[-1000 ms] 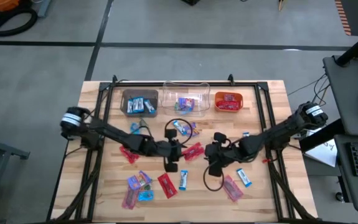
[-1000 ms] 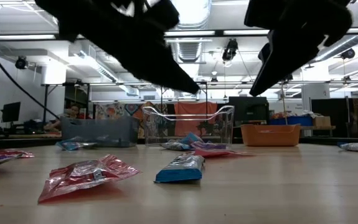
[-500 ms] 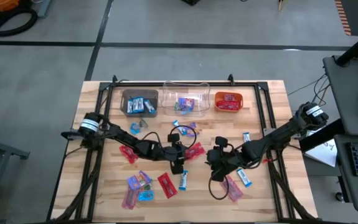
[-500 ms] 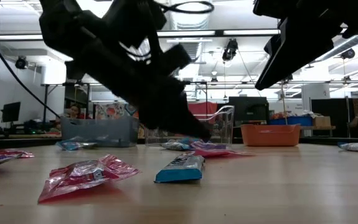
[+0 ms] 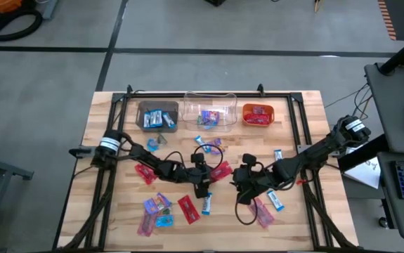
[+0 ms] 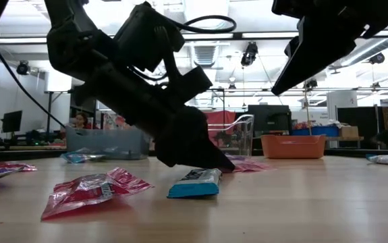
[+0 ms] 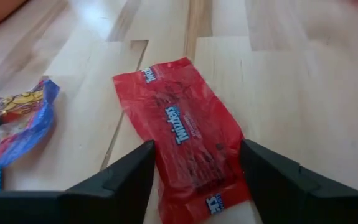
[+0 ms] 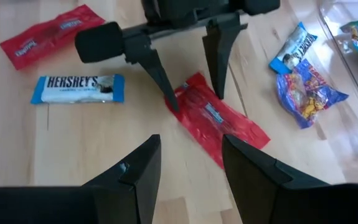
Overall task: Sort candy
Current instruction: Put the red candy into the orange bin
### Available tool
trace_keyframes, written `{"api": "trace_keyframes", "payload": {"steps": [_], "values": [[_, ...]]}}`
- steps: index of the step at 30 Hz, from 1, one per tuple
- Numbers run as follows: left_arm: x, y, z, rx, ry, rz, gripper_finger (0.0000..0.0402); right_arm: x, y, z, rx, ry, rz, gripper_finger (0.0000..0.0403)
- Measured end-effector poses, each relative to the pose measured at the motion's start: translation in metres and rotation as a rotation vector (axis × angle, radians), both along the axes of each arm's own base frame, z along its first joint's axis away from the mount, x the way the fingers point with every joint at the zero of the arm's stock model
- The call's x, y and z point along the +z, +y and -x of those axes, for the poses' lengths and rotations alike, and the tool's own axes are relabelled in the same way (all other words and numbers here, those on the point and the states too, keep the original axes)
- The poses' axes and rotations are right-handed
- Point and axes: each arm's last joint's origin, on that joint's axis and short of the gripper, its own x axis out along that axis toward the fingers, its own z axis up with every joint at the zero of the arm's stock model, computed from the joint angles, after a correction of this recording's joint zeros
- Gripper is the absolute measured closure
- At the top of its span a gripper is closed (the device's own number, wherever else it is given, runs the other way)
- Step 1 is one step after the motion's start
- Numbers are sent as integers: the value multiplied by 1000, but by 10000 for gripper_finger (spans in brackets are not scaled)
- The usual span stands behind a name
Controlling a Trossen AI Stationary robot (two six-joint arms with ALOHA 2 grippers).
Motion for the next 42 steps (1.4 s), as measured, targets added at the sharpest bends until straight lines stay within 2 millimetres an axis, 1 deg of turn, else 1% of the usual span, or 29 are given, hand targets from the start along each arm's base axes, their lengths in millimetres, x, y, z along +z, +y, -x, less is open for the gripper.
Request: {"api": "trace_keyframes", "payload": {"steps": [3,9,10,11,13,16,17,20,22,24,25,28,31,34,42], "values": [[-1,0,0,-3,6,2,228,0,0,-1,0,-10,-5,241],[0,0,1,-17,20,-23,356,0,0,-1,0,-11,-5,242],[1,1,2,-18,20,-25,375,0,0,-1,0,-12,-5,243],[3,1,2,-19,21,-27,384,-1,0,-1,0,-15,-6,244],[8,1,3,-27,22,-38,388,-2,0,-1,2,-29,-8,248],[19,1,5,-94,29,-38,378,-6,-1,-1,1,-50,15,253],[25,1,6,-114,21,-34,378,-8,-1,0,1,-55,25,255],[54,3,7,-163,-31,-7,385,-12,-4,2,-9,-67,102,262],[70,8,10,-181,-46,20,389,-11,-5,1,-13,-91,159,265],[81,15,15,-208,-25,55,389,-8,-5,-2,-13,-128,221,268],[88,19,17,-222,-23,80,389,-6,-5,-3,-2,-147,257,268],[106,28,24,-216,-28,156,388,-1,-3,-7,112,-165,372,263],[114,36,29,-172,-17,198,387,3,-1,-11,142,-207,396,247],[119,37,30,-168,-37,200,387,3,-6,-13,132,-207,403,236],[121,36,29,-172,-54,203,387,1,-21,-19,113,-176,390,241]]}}
